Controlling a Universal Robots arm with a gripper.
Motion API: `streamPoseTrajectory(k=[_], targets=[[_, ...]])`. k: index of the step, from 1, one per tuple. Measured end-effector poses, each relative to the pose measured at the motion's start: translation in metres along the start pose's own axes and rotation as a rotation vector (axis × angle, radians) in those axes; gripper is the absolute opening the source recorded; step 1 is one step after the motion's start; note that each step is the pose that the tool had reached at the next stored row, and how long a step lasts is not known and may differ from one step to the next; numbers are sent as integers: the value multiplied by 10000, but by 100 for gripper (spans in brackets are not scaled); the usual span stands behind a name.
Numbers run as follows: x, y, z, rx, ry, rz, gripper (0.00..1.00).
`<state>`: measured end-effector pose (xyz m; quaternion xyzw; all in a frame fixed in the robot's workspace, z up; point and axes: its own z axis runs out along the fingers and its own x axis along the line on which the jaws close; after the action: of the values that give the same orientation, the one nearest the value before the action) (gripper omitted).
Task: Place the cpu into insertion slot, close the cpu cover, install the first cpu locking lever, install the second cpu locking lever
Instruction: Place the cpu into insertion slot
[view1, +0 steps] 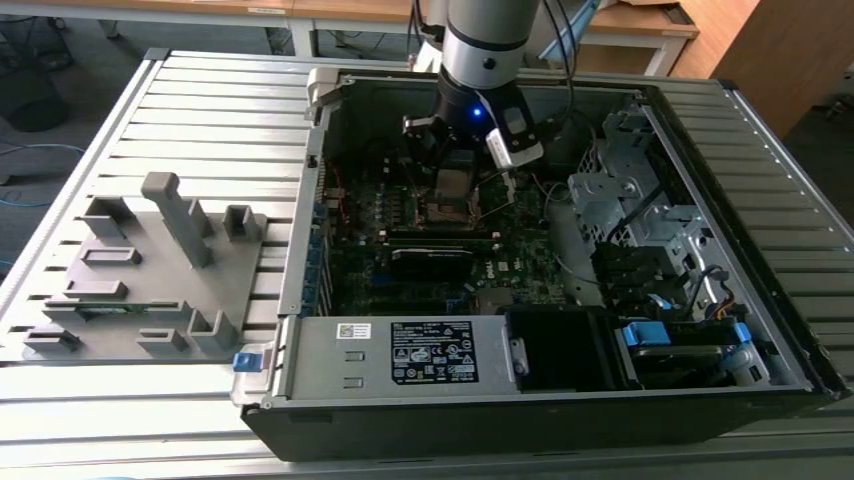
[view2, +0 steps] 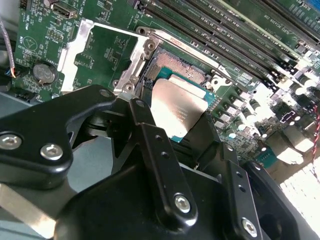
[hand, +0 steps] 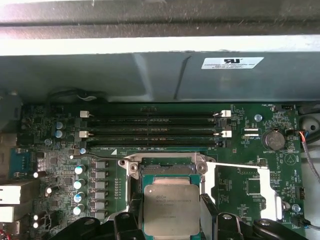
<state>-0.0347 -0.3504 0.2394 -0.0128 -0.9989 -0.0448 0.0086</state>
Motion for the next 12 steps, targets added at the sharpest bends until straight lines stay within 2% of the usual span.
streamPoseTrajectory(k=[9, 12], targets=[[0, -1, 10, 0, -1, 12, 54], [0, -2, 19, -7, -33, 377, 54]])
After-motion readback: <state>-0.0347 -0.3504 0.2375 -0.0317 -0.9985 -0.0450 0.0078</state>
